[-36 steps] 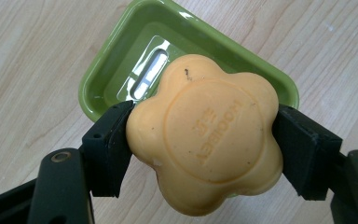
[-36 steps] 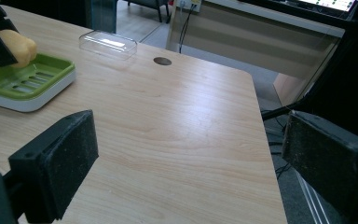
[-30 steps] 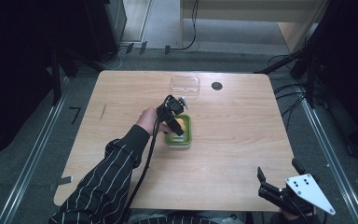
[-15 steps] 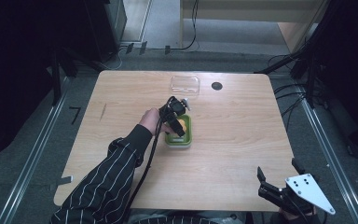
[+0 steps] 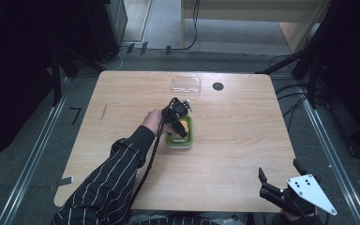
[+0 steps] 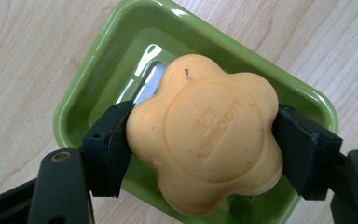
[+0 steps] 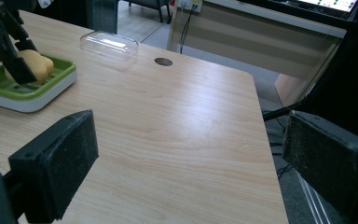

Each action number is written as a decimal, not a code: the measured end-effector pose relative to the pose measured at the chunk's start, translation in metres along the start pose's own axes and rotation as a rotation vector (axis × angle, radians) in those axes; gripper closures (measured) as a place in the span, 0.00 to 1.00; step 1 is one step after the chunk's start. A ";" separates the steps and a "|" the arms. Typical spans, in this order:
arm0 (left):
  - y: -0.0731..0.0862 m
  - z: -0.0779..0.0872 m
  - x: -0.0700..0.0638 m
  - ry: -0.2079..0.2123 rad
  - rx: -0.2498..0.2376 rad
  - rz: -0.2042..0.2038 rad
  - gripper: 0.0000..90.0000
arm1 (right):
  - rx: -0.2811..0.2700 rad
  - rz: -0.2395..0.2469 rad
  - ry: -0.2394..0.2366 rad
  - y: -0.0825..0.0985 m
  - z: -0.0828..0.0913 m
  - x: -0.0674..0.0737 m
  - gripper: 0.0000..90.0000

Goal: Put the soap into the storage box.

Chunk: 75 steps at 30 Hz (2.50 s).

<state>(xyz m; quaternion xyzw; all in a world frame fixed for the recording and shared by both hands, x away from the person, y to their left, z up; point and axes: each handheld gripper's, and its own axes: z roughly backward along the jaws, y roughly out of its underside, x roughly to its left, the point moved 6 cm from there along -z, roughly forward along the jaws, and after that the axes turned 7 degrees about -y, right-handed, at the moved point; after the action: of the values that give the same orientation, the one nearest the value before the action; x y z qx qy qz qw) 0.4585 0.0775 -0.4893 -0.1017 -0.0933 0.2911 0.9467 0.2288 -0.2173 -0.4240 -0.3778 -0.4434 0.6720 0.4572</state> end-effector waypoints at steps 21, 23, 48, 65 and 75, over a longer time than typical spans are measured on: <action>0.002 -0.009 -0.001 -0.030 0.008 -0.005 0.30 | 0.000 0.001 -0.003 0.000 -0.001 0.000 0.04; 0.002 -0.010 -0.002 -0.029 0.009 0.002 0.30 | 0.000 0.001 -0.003 0.000 -0.001 0.000 0.04; 0.003 0.000 0.001 -0.041 0.016 0.023 0.14 | -0.001 0.000 -0.005 -0.001 -0.001 0.001 0.04; 0.016 0.024 -0.001 -0.052 0.013 0.034 0.04 | -0.004 0.004 -0.026 -0.003 -0.007 0.004 0.04; 0.038 0.031 0.009 -0.055 0.036 0.082 0.02 | -0.008 0.014 -0.049 -0.007 -0.014 0.009 0.04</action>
<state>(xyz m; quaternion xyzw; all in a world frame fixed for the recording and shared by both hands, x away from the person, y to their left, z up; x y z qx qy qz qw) 0.4381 0.1176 -0.4677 -0.0801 -0.1096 0.3338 0.9328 0.2405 -0.2045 -0.4230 -0.3660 -0.4549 0.6823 0.4400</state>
